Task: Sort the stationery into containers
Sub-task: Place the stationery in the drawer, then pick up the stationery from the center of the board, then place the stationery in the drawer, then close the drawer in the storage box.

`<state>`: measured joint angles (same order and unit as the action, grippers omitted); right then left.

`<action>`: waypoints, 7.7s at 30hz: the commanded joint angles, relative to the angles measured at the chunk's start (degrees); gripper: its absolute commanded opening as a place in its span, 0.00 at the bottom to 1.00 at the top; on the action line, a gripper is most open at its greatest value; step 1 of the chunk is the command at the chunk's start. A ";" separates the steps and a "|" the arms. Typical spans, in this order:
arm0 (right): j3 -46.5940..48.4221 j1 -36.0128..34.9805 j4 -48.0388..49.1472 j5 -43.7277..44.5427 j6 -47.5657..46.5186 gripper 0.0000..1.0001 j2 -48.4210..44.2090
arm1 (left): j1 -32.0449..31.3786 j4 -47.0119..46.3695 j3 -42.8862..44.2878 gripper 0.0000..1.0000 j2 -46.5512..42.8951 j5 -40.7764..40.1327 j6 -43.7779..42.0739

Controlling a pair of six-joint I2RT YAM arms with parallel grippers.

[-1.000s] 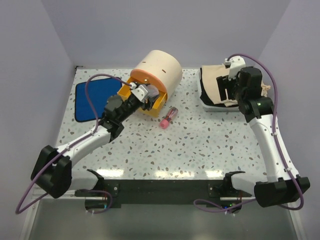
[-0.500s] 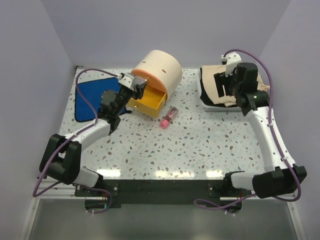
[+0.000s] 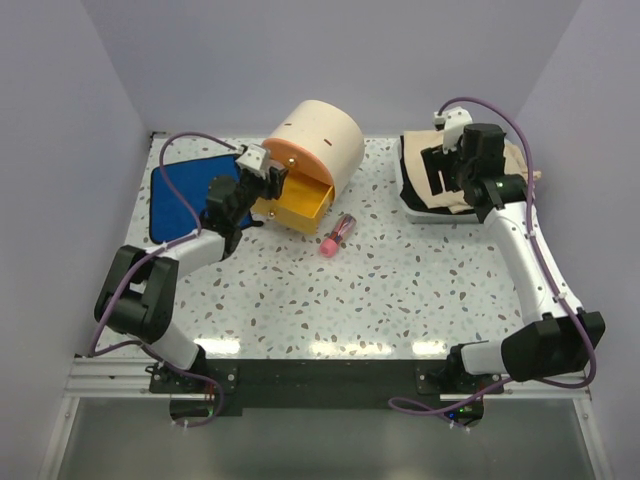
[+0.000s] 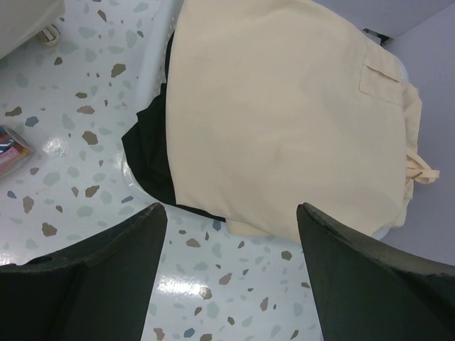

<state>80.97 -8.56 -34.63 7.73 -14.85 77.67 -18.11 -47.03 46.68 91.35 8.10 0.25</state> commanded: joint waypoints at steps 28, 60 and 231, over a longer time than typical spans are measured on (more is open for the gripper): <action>4.72 -7.68 -9.30 -22.49 -22.30 0.78 4.32 | 6.06 11.66 7.19 0.96 -16.72 -7.92 -3.24; 6.13 -20.45 -10.46 -36.29 -80.68 0.73 32.80 | 24.26 51.15 4.92 0.99 -33.08 -4.76 1.24; -1.25 -25.37 15.21 -5.35 5.09 0.71 0.91 | 19.17 41.23 2.01 0.00 -15.77 23.72 9.42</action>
<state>80.16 -35.09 -24.73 -0.25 -10.09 82.00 2.37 -1.04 44.10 73.65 29.47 8.64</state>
